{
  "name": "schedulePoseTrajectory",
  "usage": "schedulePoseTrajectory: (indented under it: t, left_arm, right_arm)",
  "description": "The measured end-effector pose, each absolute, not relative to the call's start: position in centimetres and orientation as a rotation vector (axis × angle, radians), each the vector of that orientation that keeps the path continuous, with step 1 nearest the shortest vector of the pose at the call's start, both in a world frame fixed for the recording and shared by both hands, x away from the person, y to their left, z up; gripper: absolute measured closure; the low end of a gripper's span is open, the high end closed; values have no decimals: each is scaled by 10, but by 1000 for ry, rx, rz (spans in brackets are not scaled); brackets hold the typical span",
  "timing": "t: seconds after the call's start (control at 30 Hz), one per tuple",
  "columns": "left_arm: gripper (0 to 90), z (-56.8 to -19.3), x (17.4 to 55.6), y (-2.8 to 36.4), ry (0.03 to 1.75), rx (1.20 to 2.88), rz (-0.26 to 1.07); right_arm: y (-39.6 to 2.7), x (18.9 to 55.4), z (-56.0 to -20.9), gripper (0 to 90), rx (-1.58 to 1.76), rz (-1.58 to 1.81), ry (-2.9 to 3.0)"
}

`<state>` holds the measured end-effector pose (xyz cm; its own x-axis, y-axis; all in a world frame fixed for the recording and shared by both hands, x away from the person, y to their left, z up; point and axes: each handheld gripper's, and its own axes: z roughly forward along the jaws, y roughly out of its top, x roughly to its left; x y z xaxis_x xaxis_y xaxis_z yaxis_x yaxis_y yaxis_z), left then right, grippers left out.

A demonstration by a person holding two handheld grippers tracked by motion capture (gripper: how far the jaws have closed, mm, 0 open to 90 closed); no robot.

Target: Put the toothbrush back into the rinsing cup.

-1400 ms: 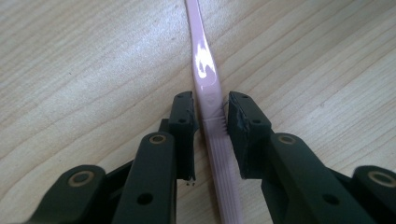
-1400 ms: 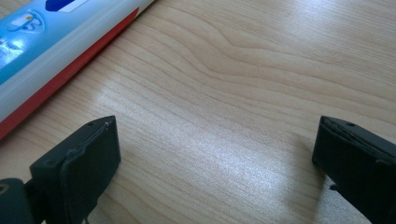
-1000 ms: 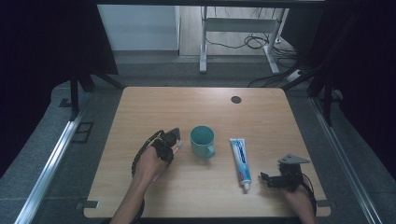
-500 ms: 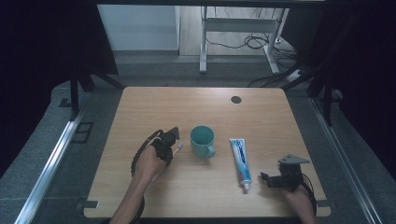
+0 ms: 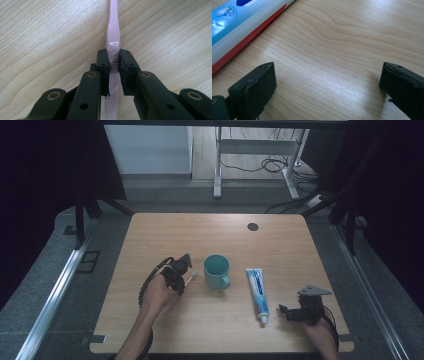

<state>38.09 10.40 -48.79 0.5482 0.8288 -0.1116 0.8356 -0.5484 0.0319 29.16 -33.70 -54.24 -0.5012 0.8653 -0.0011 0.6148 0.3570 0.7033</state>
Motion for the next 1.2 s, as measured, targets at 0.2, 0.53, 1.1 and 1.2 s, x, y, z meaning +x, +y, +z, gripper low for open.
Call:
schedulePoseTrajectory:
  t: [0.2, 0.53, 1.1, 1.2]
  left_arm:
    - [793, -484, 381, 108, 1435, 2675, -112]
    - [793, -476, 380, 114, 1401, 2622, -106]
    - [793, -458, 375, 123, 1327, 2487, -3]
    - [793, -454, 373, 125, 1316, 2464, 25]
  right_arm:
    - [-337, 292, -542, 3, 1296, 924, 2252]
    - [-337, 292, -542, 3, 1297, 925, 2252]
    - [-337, 292, -542, 3, 1299, 925, 2251]
    - [-337, 292, -542, 3, 1298, 925, 2251]
